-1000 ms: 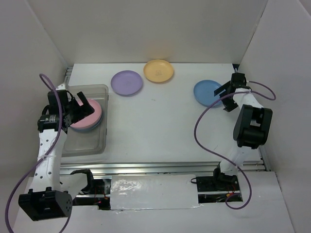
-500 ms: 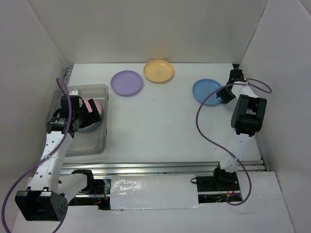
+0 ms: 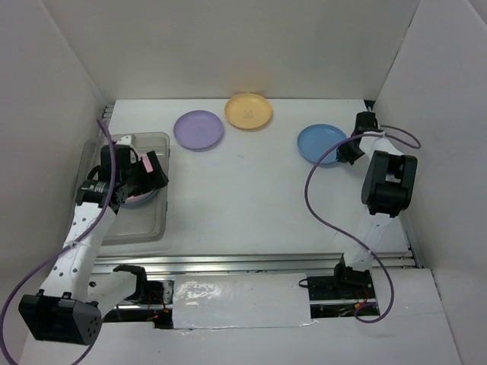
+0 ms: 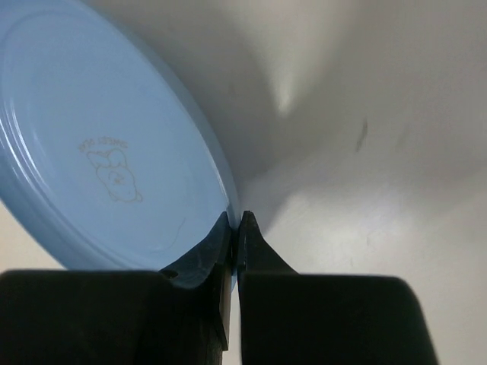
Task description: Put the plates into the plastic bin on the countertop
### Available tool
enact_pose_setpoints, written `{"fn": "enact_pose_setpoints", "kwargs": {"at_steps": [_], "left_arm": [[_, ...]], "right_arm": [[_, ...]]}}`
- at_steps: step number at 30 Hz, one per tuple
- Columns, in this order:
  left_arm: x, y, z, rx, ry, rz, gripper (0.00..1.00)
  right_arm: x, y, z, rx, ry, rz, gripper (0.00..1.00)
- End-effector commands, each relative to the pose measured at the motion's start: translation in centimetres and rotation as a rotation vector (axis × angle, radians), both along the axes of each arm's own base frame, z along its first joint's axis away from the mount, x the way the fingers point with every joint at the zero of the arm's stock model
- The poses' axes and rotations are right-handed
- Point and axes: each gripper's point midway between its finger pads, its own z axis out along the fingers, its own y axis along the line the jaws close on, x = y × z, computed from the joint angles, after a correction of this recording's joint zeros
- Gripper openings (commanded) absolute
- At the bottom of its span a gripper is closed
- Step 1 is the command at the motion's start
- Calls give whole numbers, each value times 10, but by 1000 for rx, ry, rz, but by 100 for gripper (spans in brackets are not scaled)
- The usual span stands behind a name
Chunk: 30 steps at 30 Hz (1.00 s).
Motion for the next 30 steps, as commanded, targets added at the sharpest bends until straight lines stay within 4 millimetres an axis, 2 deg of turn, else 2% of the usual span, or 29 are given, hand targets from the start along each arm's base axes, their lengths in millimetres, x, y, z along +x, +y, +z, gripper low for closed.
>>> {"fn": "enact_pose_setpoints", "kwargs": {"at_steps": [1,2,3,4,5,6,7,8,9,10,11,12,13,14,16,17,18,19,20,22,25,28,29,30], "left_arm": [[28,-49,59,-117,-168,-144,99],[30,-72,67,-141,-182,-218,99],[38,-89,62,-163,-153,-261,99],[44,-101,63,-176,-143,-285,99],[50,-121,83,-193,-183,-346,99],[61,-136,69,-211,-120,-384,99],[68,-149,82,-228,-134,-416,99],[70,-163,82,-242,-128,-456,99],[79,-172,72,-244,-93,-466,99],[85,-183,70,-237,-81,-482,99],[88,-185,79,-232,-106,-478,99],[92,-187,68,-223,-69,-474,99],[95,-192,71,-224,-73,-480,99],[98,-195,64,-223,-56,-484,99],[100,-200,66,-236,-62,-503,99],[102,-202,60,-231,-49,-505,99],[102,-201,57,-224,-38,-502,99],[103,-200,56,-217,-36,-493,99],[104,-200,52,-214,-25,-491,99],[105,-200,49,-216,-21,-483,99],[104,-205,46,-233,-11,-493,94],[105,-209,43,-234,-4,-493,76],[105,-210,40,-232,5,-490,58],[106,-209,41,-226,7,-479,47]], "right_arm": [[-28,40,27,-117,5,96,0],[-30,50,58,-151,-63,110,0],[-36,62,68,-171,-80,131,0],[-46,88,70,-211,-82,181,0],[-53,100,94,-223,-137,201,0],[-58,112,102,-231,-156,216,0],[-70,138,102,-242,-158,278,0],[-77,143,118,-266,-192,286,0],[-83,154,124,-264,-203,301,0],[-94,174,132,-255,-227,359,0],[-99,184,136,-243,-241,386,0],[-105,193,140,-222,-254,408,0],[-112,209,149,-191,-300,458,0],[-119,224,154,-134,-322,512,0],[-126,243,171,-51,-411,572,0],[-134,257,175,19,-432,616,0],[-139,261,175,45,-442,631,0],[-141,264,186,60,-486,636,0],[-147,273,190,91,-493,671,0],[-152,278,196,97,-502,687,0],[-160,290,204,127,-519,725,0],[-164,295,208,128,-525,732,0],[-165,296,209,129,-526,731,0],[-166,298,210,126,-525,737,0]]}}
